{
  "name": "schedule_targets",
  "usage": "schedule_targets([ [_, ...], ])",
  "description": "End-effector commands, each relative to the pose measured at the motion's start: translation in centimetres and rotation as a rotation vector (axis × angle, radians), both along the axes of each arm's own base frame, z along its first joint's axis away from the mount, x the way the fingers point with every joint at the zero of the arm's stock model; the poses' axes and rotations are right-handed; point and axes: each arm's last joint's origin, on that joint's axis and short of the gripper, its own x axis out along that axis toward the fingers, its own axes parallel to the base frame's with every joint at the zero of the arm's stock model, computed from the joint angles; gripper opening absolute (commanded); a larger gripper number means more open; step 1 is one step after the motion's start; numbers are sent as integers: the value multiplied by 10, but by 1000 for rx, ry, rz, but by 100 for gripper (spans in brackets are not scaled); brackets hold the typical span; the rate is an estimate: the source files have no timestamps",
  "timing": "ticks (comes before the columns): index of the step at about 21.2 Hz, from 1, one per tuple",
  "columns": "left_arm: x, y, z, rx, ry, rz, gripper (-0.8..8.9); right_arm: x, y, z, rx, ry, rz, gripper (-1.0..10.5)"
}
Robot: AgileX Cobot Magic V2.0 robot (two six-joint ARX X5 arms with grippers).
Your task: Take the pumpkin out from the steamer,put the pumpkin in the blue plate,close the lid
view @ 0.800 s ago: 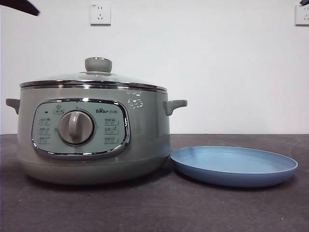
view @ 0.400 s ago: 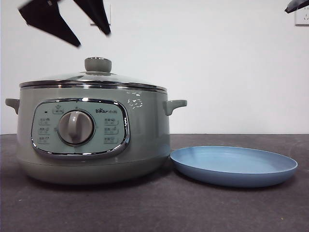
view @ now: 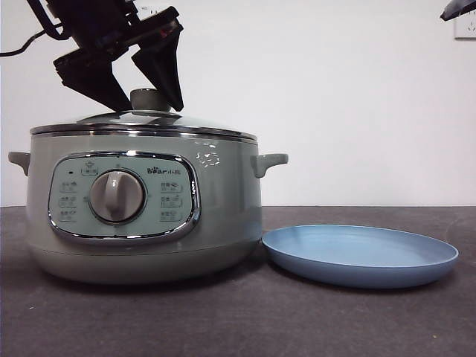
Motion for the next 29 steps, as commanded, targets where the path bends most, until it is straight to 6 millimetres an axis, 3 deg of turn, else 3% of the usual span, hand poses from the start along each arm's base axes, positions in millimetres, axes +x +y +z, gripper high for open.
schedule_targets([
  [1, 1, -2, -2, 9, 3, -14, 327, 1, 1, 0, 4, 1, -2, 472],
  [4, 0, -3, -2, 11, 4, -19, 15, 1, 0, 0, 2, 0, -4, 472],
  [5, 0, -3, -2, 13, 3, -21, -13, 1, 0, 0, 2, 0, -4, 472],
  [11, -4, -2, 4, 5, -15, -21, -9, 1, 1, 0, 4, -5, -3, 472],
  [16, -23, 8, 31, -34, -92, -20, -9, 2, 1, 2, 12, -23, 2, 472],
  [22, -74, 37, 82, -75, -284, 44, -9, 8, 11, 3, 27, -55, 43, 472],
  [25, -109, 59, 101, -28, -374, 134, -9, 20, 31, 0, 52, -59, 102, 472],
  [29, -152, 87, 110, 70, -419, 290, -9, 44, 71, -5, 45, -15, 207, 473],
])
